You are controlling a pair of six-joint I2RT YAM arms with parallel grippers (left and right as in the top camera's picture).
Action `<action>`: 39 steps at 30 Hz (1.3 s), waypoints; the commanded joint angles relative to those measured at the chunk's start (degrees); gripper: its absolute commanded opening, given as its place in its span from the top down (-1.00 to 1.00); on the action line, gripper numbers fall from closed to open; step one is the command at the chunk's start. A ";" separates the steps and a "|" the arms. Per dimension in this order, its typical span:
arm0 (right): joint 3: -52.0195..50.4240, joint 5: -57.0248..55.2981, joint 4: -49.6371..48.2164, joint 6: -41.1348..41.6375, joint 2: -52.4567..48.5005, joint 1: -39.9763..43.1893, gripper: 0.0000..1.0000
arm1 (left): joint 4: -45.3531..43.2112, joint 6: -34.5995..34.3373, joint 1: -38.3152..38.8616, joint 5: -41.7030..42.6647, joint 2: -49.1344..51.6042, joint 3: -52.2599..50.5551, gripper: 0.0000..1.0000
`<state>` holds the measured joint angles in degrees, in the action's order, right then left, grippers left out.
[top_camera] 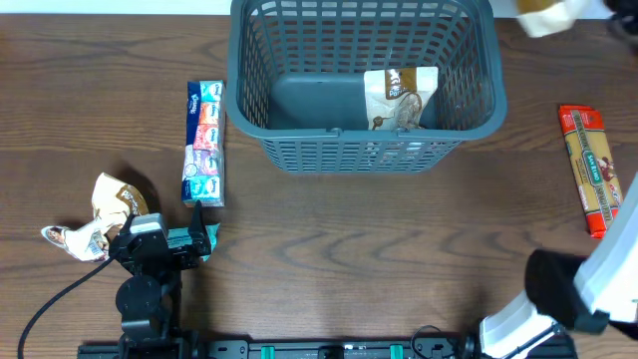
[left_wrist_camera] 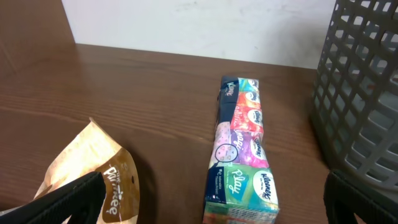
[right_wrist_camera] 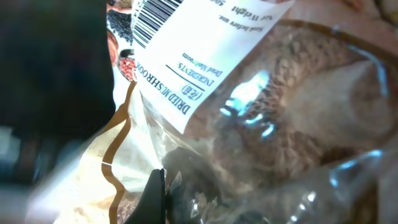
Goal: Pack container
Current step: 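Lift the second mushroom bag and carry it over the basket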
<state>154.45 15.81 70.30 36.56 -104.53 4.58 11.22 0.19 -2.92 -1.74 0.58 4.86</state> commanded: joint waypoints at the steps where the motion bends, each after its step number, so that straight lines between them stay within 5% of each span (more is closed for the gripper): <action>1: -1.75 3.63 4.15 -17.00 -3.96 -8.15 0.97 | 1.44 -0.09 -0.28 -0.26 -0.35 -1.03 -0.97; 7: -4.85 -15.96 11.87 -22.69 -7.41 -19.28 0.97 | 1.44 -0.09 -0.28 -0.26 -0.35 -1.03 -0.97; 12: -7.48 -15.23 11.34 -30.40 -12.11 -21.90 0.97 | 1.44 -0.09 -0.28 -0.26 -0.35 -1.03 -0.97; 39: -15.50 -16.90 9.49 -32.24 -34.25 -21.14 0.96 | 1.44 -0.09 -0.28 -0.26 -0.35 -1.03 -0.97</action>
<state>139.00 -0.05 79.92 5.17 -137.16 -17.04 11.20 0.19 -2.92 -1.74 0.58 4.86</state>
